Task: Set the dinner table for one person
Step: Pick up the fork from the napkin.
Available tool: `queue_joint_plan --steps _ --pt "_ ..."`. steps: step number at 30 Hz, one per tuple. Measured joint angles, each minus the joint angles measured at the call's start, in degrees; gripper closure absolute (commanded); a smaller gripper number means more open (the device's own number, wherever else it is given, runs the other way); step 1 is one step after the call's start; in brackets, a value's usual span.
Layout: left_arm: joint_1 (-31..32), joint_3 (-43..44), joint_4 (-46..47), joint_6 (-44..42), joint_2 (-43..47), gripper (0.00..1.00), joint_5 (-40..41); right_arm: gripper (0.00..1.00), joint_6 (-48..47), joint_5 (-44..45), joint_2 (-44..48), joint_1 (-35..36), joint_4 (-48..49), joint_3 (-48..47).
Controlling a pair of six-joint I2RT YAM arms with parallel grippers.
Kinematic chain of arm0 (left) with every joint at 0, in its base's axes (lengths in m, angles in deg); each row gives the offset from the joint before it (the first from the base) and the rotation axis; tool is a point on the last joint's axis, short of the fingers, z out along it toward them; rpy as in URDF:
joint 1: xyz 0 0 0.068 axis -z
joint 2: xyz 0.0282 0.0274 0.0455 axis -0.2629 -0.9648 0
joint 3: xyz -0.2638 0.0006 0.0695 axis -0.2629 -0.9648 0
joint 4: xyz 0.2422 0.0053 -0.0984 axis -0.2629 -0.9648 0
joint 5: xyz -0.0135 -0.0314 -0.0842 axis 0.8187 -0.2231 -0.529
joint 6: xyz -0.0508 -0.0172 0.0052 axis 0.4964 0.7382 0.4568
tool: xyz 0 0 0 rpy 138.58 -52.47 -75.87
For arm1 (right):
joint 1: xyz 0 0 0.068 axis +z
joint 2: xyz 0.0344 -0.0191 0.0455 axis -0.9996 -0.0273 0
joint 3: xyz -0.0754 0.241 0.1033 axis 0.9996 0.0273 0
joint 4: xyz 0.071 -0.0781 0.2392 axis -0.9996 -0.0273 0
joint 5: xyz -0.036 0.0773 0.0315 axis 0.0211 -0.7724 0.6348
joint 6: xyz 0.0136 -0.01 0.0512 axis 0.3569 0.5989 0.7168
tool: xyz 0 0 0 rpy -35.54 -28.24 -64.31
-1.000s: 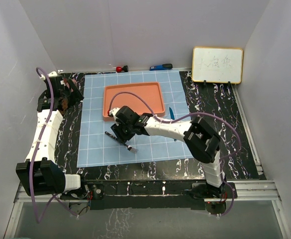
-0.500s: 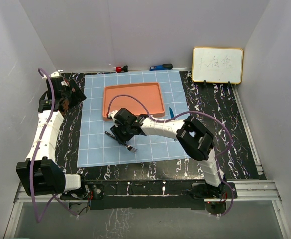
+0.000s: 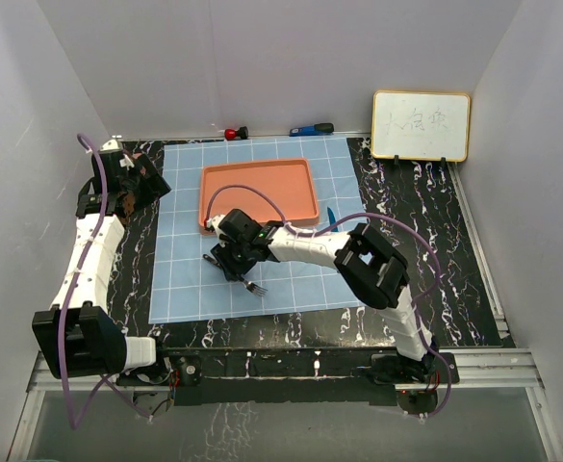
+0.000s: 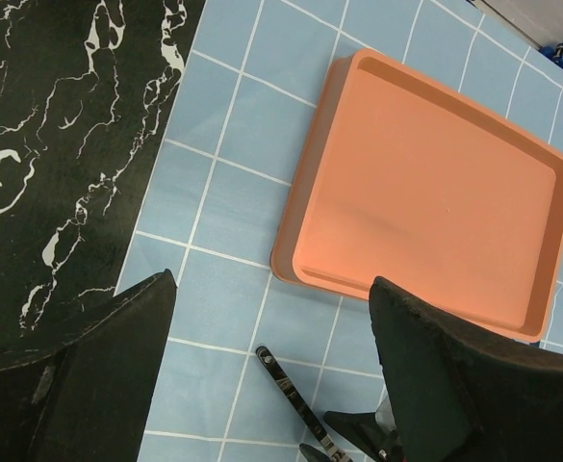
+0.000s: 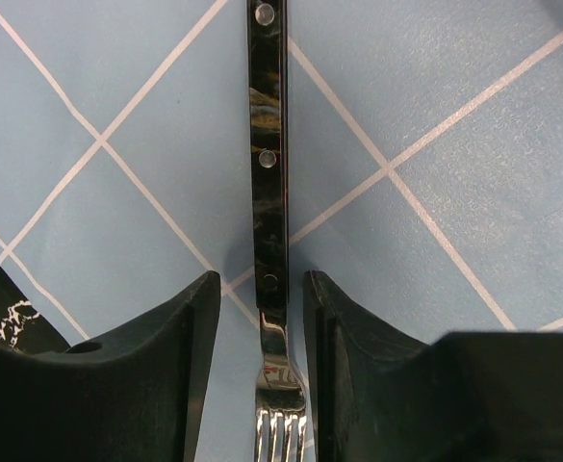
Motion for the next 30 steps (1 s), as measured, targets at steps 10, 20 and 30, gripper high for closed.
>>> queue_joint_plan --steps 10,20,30 --pt "0.0 -0.37 0.9 0.02 -0.48 0.19 -1.44 1.0 0.17 -0.46 -0.52 0.0 0.83 -0.02" --pt "0.0 -0.46 1.03 0.0 -0.57 0.18 -1.68 1.0 0.59 3.48 -0.55 0.22 0.33 -0.7" --pt "0.0 -0.46 1.33 0.02 -0.68 0.18 -2.19 1.0 -0.24 15.21 -0.35 0.31 -2.73 -2.36"
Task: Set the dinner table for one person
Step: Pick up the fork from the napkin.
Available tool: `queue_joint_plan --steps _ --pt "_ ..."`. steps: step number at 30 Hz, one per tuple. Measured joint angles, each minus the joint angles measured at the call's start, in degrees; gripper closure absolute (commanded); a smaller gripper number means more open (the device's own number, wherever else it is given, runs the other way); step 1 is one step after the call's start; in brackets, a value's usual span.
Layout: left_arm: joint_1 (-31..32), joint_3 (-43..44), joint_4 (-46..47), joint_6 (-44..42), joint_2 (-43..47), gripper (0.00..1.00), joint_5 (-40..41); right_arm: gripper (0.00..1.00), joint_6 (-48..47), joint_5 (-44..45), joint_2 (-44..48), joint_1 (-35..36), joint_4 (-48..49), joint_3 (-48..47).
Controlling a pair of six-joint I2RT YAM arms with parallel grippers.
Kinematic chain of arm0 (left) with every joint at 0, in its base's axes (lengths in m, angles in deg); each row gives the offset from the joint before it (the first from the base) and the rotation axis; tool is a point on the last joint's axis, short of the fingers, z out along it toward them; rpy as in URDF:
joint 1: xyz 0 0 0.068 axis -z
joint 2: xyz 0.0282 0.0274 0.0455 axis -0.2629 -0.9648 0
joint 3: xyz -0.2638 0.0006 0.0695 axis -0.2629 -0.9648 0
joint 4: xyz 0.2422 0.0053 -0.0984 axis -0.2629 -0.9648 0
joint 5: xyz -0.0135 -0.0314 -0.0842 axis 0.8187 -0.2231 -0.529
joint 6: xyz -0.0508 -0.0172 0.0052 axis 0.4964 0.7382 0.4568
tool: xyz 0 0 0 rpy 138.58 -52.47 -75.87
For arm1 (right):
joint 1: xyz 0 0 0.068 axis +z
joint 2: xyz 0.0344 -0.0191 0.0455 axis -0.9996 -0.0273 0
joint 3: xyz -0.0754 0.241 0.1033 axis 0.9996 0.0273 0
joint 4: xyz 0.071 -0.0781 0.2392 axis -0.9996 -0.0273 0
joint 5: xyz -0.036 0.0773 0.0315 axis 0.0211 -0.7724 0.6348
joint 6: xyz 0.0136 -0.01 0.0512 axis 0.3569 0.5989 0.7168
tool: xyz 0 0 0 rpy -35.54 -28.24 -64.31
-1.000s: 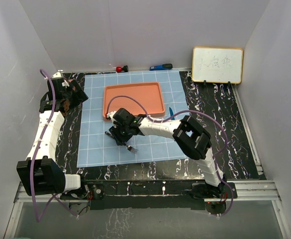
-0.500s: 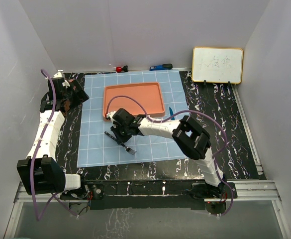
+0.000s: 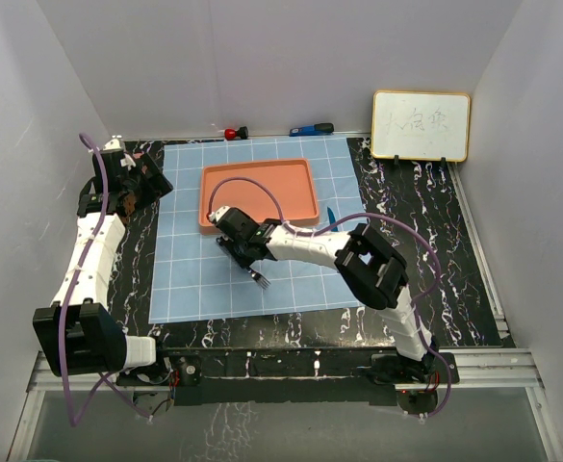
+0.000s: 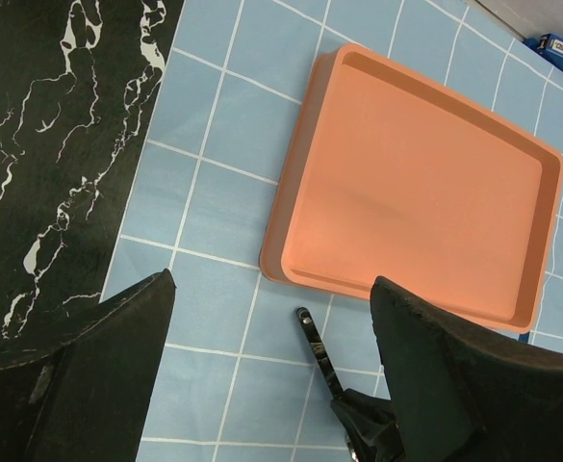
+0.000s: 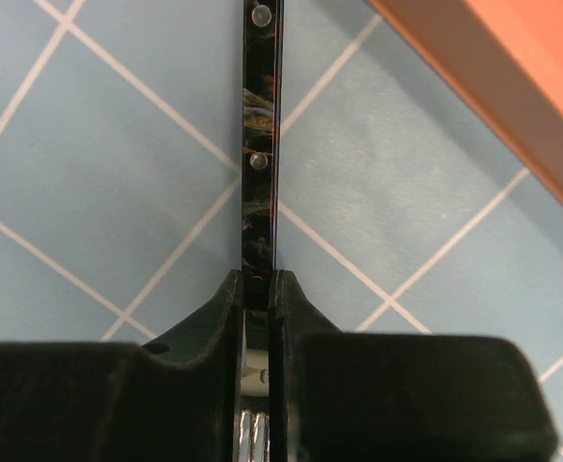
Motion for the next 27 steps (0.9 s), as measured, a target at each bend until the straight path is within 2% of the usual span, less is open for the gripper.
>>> queue_joint_plan --steps 10,18,24,27 --pt "0.0 0.0 0.57 0.15 -0.76 0.18 -1.44 1.0 -1.95 3.63 0.28 -0.09 -6.03 -4.11" --pt "0.0 0.0 1.03 0.15 -1.07 0.19 -3.39 1.0 -2.4 9.88 1.81 -0.09 -10.49 -5.99" --pt "0.0 0.0 1.92 -0.61 -3.48 0.24 -10.58 1.0 -6.25 14.82 3.32 -0.09 -11.96 -8.39" --pt "0.24 0.0 3.28 -0.7 -6.29 0.25 -14.62 1.0 -7.37 13.84 3.58 -0.2 -12.02 -10.1"
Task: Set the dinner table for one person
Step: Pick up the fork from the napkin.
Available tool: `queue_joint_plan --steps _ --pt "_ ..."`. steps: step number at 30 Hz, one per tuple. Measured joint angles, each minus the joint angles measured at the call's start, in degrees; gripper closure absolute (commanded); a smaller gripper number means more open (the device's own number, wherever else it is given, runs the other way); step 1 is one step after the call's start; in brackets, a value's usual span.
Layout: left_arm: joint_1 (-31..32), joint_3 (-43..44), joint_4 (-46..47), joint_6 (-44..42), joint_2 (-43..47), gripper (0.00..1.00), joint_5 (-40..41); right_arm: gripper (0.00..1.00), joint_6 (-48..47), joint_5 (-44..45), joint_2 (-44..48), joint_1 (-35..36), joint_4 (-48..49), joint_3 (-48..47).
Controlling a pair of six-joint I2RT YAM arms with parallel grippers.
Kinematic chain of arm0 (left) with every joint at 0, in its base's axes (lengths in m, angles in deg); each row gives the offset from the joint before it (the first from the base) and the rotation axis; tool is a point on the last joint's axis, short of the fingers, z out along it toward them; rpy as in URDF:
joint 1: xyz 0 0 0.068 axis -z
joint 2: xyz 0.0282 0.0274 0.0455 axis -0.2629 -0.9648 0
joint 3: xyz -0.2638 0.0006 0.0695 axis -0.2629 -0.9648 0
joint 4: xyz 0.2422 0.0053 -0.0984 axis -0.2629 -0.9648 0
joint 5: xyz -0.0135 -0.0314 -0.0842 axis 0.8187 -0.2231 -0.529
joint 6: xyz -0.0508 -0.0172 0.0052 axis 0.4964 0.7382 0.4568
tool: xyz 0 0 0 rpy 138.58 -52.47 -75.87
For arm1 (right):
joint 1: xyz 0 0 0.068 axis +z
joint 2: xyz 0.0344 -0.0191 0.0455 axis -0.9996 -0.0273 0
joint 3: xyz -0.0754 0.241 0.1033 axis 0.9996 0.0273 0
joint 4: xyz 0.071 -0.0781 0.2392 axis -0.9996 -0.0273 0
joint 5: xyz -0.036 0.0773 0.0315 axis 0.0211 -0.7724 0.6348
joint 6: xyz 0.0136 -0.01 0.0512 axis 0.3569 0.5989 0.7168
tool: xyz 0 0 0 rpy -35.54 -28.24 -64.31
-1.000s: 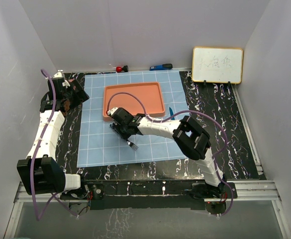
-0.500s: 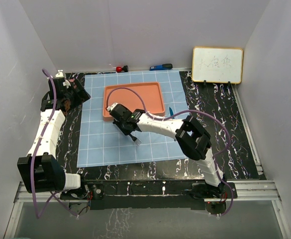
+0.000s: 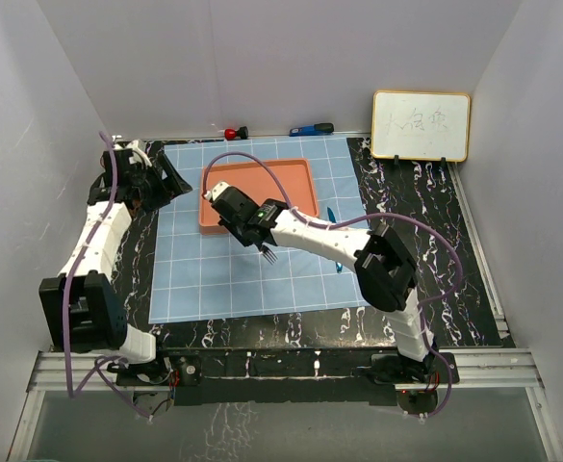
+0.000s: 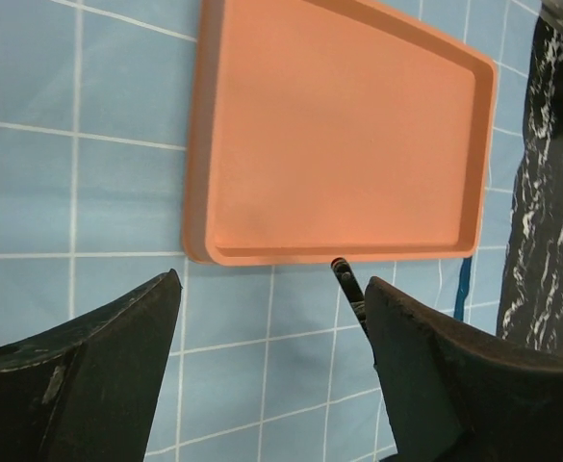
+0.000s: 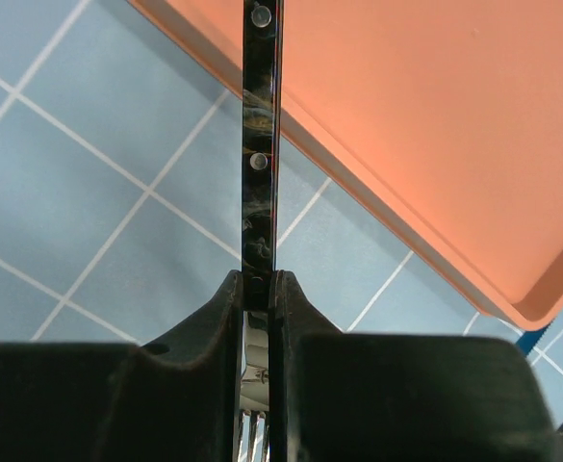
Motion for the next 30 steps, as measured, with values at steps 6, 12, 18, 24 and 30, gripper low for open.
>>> queue_joint_plan --steps 6,12,18,24,30 --pt "3.19 -0.31 3.85 0.57 -3.45 0.24 -5.46 1.0 -0.52 -4.24 1.86 -0.04 -0.11 -0.22" --pt "10.71 2.14 6.05 0.39 -7.37 0.24 -6.6 1.0 -1.07 -6.95 2.93 -0.04 -0.39 -0.24" --pt "17.68 5.75 5.44 0.17 -13.25 0.24 -7.15 1.0 -1.97 -6.69 3.02 -0.04 -0.52 -0.26" --pt "18.08 6.36 1.18 -0.7 -13.14 0.23 -4.07 1.0 -2.99 -2.62 3.04 0.04 -0.57 -0.26" --pt "17.77 7.3 -4.66 -1.77 -10.54 0.21 4.44 1.0 -3.48 4.52 3.41 -0.42 -0.46 -0.07"
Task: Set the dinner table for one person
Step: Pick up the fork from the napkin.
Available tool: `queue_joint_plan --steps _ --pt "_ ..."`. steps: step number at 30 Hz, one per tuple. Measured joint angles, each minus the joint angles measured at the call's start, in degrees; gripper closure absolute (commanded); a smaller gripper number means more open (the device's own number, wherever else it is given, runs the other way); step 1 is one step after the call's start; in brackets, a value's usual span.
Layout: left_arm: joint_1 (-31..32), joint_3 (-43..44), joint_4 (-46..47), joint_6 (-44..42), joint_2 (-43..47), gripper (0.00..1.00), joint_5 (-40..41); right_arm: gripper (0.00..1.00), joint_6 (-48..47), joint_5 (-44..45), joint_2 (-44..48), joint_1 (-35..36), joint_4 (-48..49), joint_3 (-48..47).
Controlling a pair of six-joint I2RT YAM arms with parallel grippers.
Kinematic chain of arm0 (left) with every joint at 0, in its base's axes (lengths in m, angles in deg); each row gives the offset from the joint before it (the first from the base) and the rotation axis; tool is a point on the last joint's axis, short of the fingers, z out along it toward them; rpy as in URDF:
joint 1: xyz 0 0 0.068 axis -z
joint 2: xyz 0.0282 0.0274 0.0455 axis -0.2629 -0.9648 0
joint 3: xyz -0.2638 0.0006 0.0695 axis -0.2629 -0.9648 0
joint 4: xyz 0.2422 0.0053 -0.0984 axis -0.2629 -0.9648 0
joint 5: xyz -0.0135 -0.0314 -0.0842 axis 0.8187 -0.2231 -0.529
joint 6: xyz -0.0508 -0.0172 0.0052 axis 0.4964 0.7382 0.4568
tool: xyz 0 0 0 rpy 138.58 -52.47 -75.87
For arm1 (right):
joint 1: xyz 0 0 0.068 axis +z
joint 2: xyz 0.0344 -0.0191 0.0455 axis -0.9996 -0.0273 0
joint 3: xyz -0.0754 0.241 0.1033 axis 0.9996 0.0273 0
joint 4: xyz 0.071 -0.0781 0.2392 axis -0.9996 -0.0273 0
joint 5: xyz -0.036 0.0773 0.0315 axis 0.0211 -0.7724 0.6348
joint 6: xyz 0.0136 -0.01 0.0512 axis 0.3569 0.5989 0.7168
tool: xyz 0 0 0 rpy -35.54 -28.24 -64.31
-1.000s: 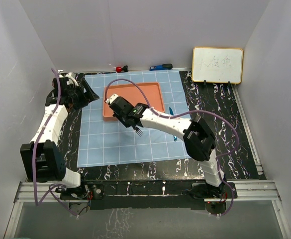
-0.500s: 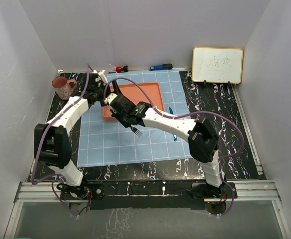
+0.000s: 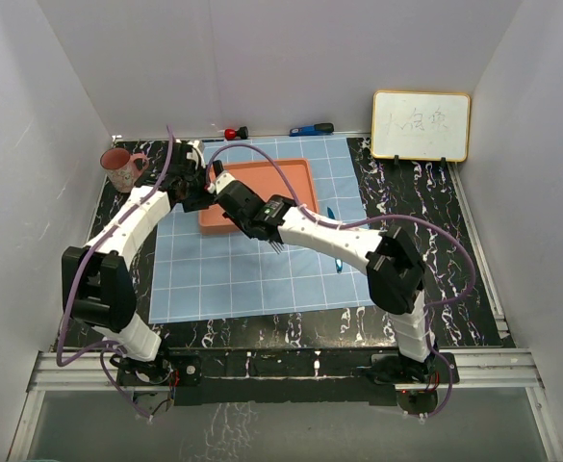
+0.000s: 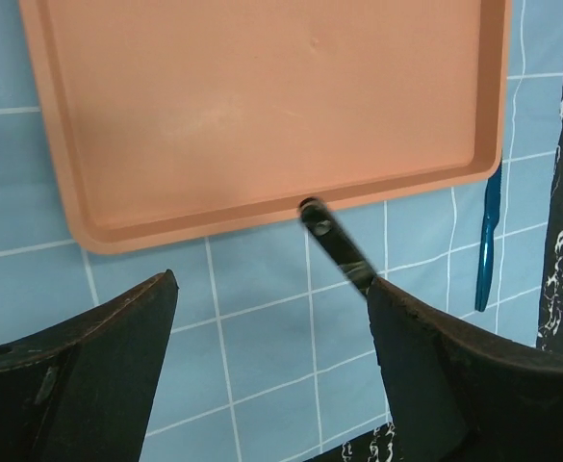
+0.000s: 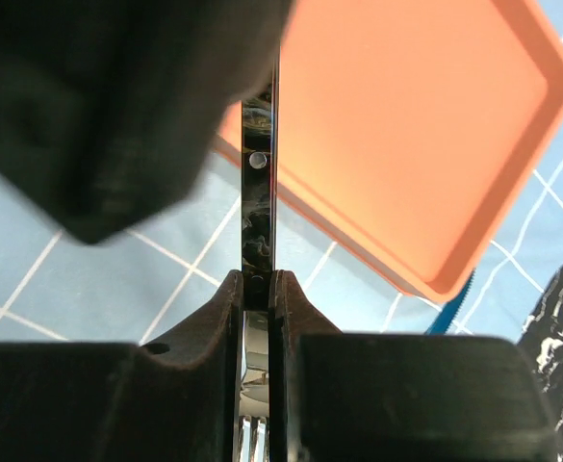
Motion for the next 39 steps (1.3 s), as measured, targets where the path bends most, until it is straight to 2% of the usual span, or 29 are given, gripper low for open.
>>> queue_joint_plan --steps 7,17,22,26,31,36,39 --pt "-0.02 0.07 0.04 1.25 1.05 0.22 1.36 1.0 -0.04 2.64 2.43 -1.6 4.2 2.4" --pt "0.0 -1.42 7.43 7.56 1.05 0.21 1.18 1.0 -0.02 1.14 3.15 -2.01 7.72 4.13" --pt "0.37 -2.21 9.7 10.45 1.05 0.25 1.64 1.0 0.07 0.63 3.15 -2.01 8.28 4.13" --pt "0.92 -3.76 11.47 12.92 0.94 0.38 1.92 1.0 0.11 0.55 3.15 -2.19 8.81 4.11" --pt "1.27 -5.4 14.34 15.76 0.66 0.69 2.25 1.0 0.57 0.2 3.15 -2.62 9.66 4.02" --pt "1.55 -5.42 17.16 17.44 -0.26 0.83 2.19 1.0 1.51 -0.79 3.15 -2.71 10.38 3.98" --pt "1.55 -5.42 18.12 18.53 -1.25 0.84 1.97 1.0 2.14 -1.53 3.08 -2.97 10.49 3.98"
